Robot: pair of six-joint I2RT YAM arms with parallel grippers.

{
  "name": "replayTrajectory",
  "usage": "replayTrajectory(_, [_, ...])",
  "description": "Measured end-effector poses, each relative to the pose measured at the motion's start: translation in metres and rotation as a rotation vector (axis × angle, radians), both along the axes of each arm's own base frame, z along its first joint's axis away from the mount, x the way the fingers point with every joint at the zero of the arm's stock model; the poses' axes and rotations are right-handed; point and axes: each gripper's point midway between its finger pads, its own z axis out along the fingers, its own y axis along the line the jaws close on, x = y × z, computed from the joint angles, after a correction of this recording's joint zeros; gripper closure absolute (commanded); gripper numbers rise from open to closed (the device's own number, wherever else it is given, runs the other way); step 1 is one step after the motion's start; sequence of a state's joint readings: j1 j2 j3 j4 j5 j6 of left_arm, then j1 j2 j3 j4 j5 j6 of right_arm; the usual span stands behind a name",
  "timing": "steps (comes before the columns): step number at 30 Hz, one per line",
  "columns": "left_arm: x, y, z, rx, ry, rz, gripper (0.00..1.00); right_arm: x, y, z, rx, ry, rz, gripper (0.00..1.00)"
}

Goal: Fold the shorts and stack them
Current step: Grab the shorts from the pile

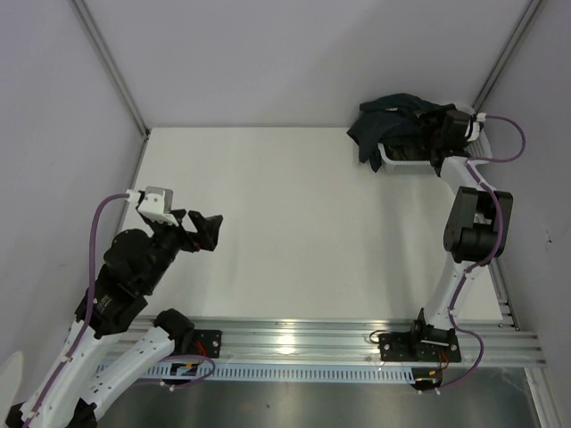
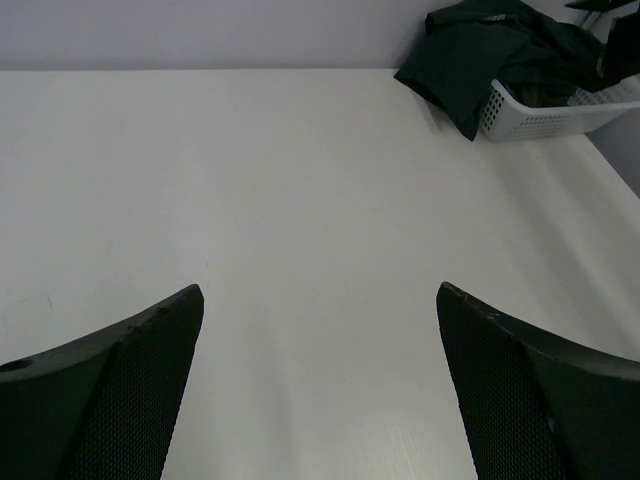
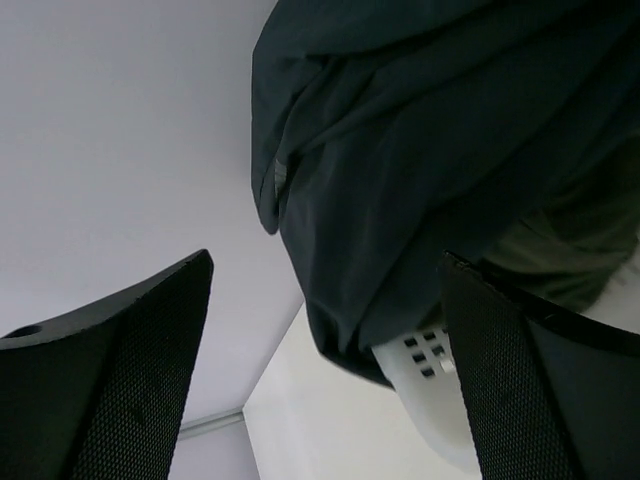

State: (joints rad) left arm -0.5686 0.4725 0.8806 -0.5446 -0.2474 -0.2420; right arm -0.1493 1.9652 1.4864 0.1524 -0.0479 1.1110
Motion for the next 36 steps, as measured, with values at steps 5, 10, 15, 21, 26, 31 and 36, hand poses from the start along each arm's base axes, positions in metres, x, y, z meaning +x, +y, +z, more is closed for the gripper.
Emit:
replayTrajectory(5, [0.005,-0.003,-0.007,0.017,0.026,0.002,0.01,0.034,0.005,-0.014,0.014,0.003,-0.009,0.13])
replayTrajectory(10, [0.007,-0.002,-0.008,0.02,0.031,0.01,0.01,0.057,0.011,-0.025,0.018,0.02,-0.032,0.16])
replayTrajectory(15, [0.008,0.0,-0.009,0.022,0.034,0.019,0.01,0.07,0.02,-0.028,0.024,0.014,-0.042,0.65])
replayTrajectory(21, [0.01,0.001,-0.01,0.025,0.039,0.028,0.01,0.083,0.033,-0.026,0.039,-0.011,-0.016,1.0])
replayTrajectory(26, [0.01,0.002,-0.01,0.025,0.04,0.032,0.01,0.088,0.042,-0.002,0.004,-0.063,0.022,1.0])
replayTrajectory(31, [0.011,0.003,-0.01,0.025,0.04,0.037,0.01,0.09,0.074,0.062,-0.047,-0.168,0.123,1.0])
replayTrajectory(36, [0.011,0.004,-0.01,0.025,0.04,0.04,0.01,0.053,0.133,0.155,-0.132,-0.295,0.246,1.0])
